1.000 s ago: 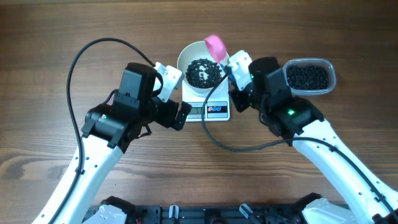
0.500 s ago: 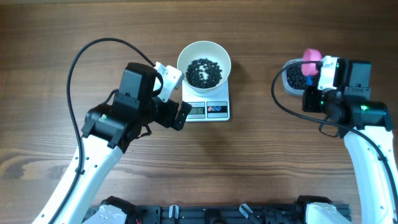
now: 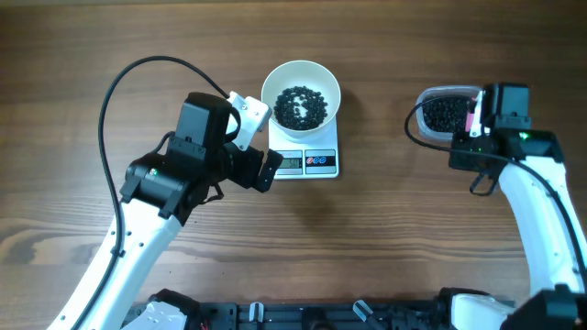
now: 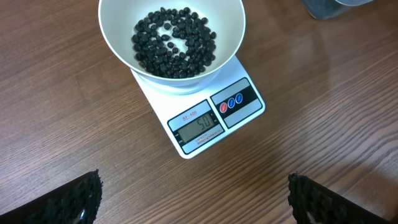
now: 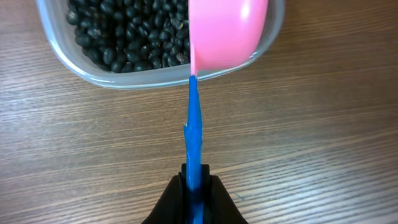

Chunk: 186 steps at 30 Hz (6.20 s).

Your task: Scoop item into bowl and weigh 150g on scale

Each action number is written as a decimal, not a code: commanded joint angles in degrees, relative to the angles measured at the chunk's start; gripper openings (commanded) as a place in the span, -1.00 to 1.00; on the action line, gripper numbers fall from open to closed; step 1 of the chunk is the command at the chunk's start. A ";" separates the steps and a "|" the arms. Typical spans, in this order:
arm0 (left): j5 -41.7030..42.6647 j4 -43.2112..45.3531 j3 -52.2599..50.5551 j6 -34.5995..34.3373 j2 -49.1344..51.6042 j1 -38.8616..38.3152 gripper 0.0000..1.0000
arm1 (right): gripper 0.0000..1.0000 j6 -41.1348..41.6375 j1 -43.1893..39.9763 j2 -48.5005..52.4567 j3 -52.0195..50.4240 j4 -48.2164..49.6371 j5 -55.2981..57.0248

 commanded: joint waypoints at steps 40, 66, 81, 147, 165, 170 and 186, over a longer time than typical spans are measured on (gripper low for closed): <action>0.92 0.11 1.27 -0.33 0.24 -0.22 1.00 | -0.91 -0.33 -0.50 -0.50 1.25 -1.01 -12.90; 0.92 0.11 1.27 -0.33 0.24 -0.22 1.00 | -0.81 4.20 -0.50 -0.50 1.25 4.63 -11.87; 0.92 0.11 1.27 -0.33 0.24 -0.22 1.00 | -0.91 2.89 -0.50 -0.52 1.25 -1.38 -11.93; 0.92 0.11 1.27 -0.33 0.24 -0.22 1.00 | -0.91 4.70 -0.52 -4.20 4.46 3.04 -11.80; 0.92 0.11 1.27 -0.33 0.24 -0.22 1.00 | -0.91 -6.05 -0.52 1.20 7.02 -3.52 3.63; 0.92 0.11 1.27 -0.33 0.24 -0.22 1.00 | -0.91 -5.38 -0.50 4.59 7.02 -1.14 3.56; 0.92 0.11 1.27 -0.33 0.24 -0.22 1.00 | -0.91 -6.93 -0.50 9.68 6.62 -1.40 -11.23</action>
